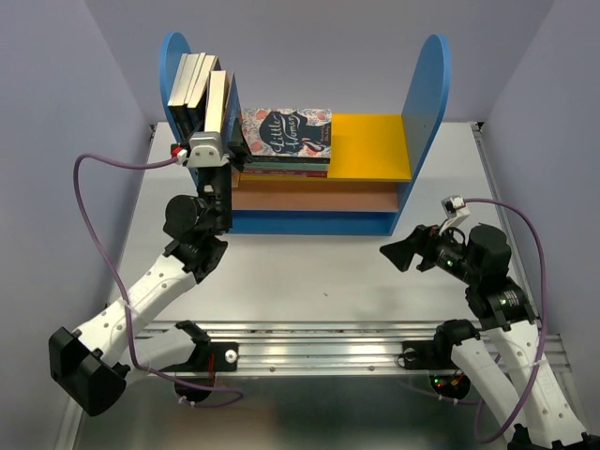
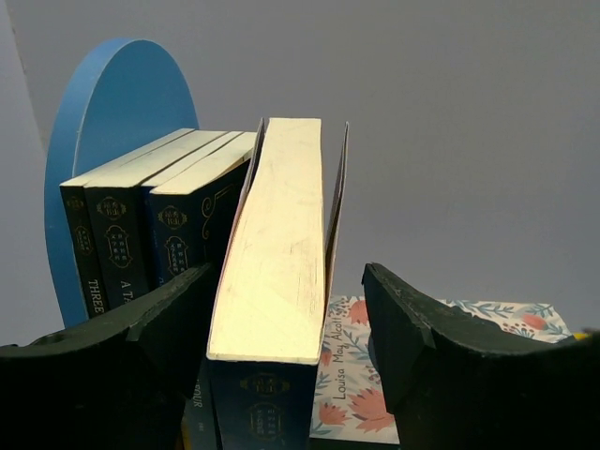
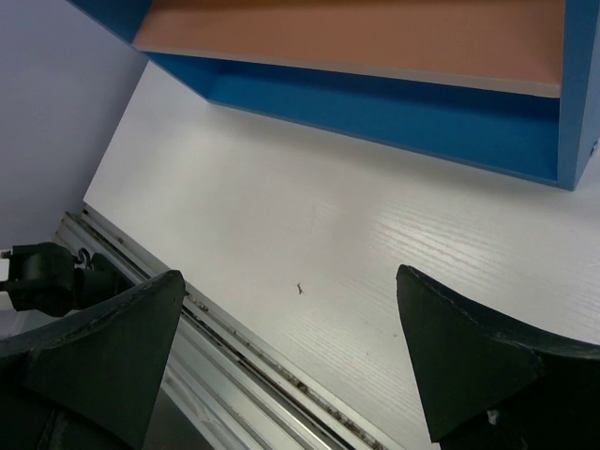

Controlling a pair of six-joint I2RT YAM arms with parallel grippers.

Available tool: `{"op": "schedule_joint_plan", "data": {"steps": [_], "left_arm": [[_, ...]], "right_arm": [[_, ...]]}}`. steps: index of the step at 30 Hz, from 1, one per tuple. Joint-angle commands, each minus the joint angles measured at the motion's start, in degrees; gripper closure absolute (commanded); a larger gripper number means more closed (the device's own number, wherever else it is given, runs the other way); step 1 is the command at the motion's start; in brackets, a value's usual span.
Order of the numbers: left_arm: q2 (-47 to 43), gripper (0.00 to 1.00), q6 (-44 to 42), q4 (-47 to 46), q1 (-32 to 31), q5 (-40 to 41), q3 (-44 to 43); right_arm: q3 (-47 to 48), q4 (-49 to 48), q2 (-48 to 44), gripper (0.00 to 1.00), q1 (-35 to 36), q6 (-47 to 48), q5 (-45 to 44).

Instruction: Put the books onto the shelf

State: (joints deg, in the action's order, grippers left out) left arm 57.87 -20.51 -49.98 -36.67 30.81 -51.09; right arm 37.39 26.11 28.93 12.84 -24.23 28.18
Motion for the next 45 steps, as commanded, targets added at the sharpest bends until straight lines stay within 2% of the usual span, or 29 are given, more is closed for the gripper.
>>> {"op": "schedule_joint_plan", "data": {"steps": [1,5,7,15,21,26,30,34,38,40,42,44,45], "left_arm": [[-3.54,0.21,1.52,-1.62,0.63,2.33,-3.75],[-5.92,0.05,3.81,0.84,0.63,-2.24,-4.28],[-7.06,0.01,4.08,0.85,0.63,-2.25,-3.67],[-10.84,0.01,4.95,2.33,0.54,-1.71,-1.21],[-16.46,0.01,13.03,5.58,0.54,-11.63,2.92],[-21.2,0.01,18.13,8.84,0.45,-14.1,7.05],[-27.62,0.01,19.02,8.23,0.37,-15.42,11.7],[-26.76,0.01,17.17,12.78,0.45,-16.83,11.54],[-21.67,0.06,17.09,16.05,0.37,-15.34,10.75],[-18.51,0.17,16.91,16.31,0.37,-11.93,9.96],[-16.74,0.37,16.3,16.4,0.37,-10.51,8.21],[-15.24,0.46,15.94,16.31,0.37,-10.33,6.54],[-14.98,0.46,15.86,16.14,0.37,-10.5,6.18]], "right_arm": [[-0.65,-3.78,0.16,0.0,0.08,-0.12,1.52],[-0.82,-4.14,0.25,0.0,0.08,-0.03,1.61],[-0.82,-4.4,0.34,0.0,0.08,-0.03,2.22],[-1.26,-5.36,0.25,0.0,0.08,-0.03,3.72],[-1.18,-5.89,0.61,0.0,0.08,0.06,5.21],[-2.14,-6.51,-0.01,0.0,0.08,-0.03,7.23],[-2.06,-6.6,0.16,0.0,0.08,-0.03,8.11],[-2.49,-7.56,0.69,0.0,0.08,-0.21,8.99],[-2.58,-7.39,1.3,0.0,0.08,-0.38,8.99],[-2.58,-7.48,1.22,0.0,0.08,-0.38,8.99],[-2.67,-7.47,1.31,0.0,0.08,-0.47,8.91],[-2.76,-7.47,1.39,0.0,0.08,-0.47,8.91],[-2.76,-7.48,1.48,0.0,0.08,-0.38,8.91]]}}
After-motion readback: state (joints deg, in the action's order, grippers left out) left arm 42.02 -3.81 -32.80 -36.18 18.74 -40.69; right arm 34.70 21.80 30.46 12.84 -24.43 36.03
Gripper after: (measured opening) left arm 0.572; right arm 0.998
